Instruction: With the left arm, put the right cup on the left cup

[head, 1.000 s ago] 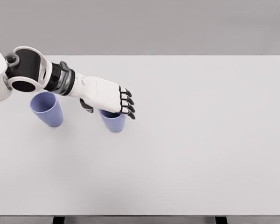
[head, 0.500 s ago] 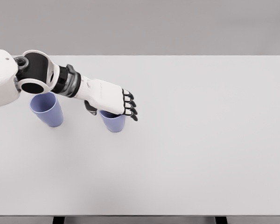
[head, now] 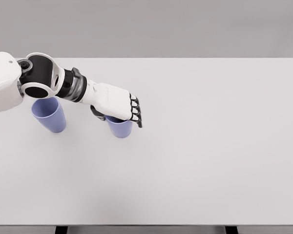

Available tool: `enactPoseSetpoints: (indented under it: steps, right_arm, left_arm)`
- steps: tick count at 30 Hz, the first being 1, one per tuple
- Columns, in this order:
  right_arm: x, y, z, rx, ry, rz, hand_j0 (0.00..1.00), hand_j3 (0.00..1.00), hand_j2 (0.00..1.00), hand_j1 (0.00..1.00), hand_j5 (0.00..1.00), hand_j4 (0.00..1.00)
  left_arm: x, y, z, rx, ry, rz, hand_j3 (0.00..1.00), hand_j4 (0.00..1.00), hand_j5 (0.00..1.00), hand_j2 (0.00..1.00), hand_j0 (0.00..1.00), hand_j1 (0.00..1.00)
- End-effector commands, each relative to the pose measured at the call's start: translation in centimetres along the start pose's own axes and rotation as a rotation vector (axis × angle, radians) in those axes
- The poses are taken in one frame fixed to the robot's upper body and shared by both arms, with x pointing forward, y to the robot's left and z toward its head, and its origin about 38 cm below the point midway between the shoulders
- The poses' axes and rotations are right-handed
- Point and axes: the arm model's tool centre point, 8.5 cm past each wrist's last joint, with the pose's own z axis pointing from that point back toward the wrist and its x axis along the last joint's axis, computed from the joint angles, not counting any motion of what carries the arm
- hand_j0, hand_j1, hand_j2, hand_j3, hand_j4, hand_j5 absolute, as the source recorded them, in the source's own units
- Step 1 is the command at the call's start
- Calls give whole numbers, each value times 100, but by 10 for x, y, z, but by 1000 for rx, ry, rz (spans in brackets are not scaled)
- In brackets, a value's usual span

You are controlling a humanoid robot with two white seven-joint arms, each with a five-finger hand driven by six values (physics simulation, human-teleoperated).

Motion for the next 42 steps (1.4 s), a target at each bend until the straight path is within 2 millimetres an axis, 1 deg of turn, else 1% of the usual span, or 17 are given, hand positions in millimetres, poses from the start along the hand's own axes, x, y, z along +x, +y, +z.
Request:
enactPoseSetpoints:
  steps: [1,5,7,9,11,14,16,21,24,26,35,38,42]
  right_arm:
    - [0,0,0,1,0,0,100,100,100,100,100,100]
    - [0,0,0,1,0,0,100,100,100,100,100,100]
    - [0,0,0,1,0,0,100,100,100,100,100,100]
    - [0,0,0,1,0,0,100,100,100,100,100,100]
    - [0,0,0,1,0,0,100,100,100,100,100,100]
    - [0,0,0,1,0,0,100,100,100,100,100,100]
    - [0,0,0,-1,0,0,100,100,100,100,100,100]
    - [0,0,0,1,0,0,100,100,100,100,100,100]
    - [0,0,0,1,0,0,100,100,100,100,100,100]
    - [0,0,0,1,0,0,100,100,100,100,100,100]
    - [0,0,0,1,0,0,100,100,100,100,100,100]
    - [0,0,0,1,0,0,100,100,100,100,100,100]
    - [0,0,0,-1,0,0,100,100,100,100,100,100]
  left_arm:
    - [0,1,0,4,1,2,79,79,79,79,79,79]
    - [2,-4,-3,2,-7,12,79,79,79,79,79,79]
    - [2,-4,-3,4,-7,12,71,71,71,71,71,71]
    - [1,-3,-1,6,-2,12,69,69,69,69,69,69]
    - [1,-3,0,8,-2,13,64,64,64,64,64,64]
    - [1,1,1,18,-3,11,63,63,63,63,63,63]
    - [2,2,2,23,-4,8,60,60,60,60,60,60]
    - [1,4,5,26,0,4,59,59,59,59,59,59]
    - [2,0,12,25,9,9,59,59,59,59,59,59]
    - [1,4,17,29,16,-1,59,59,59,59,59,59]
    - [-2,7,38,34,43,-6,59,59,59,59,59,59]
    - [-3,5,52,32,67,-5,60,60,60,60,60,60]
    - [-6,9,67,36,92,-13,59,59,59,59,59,59]
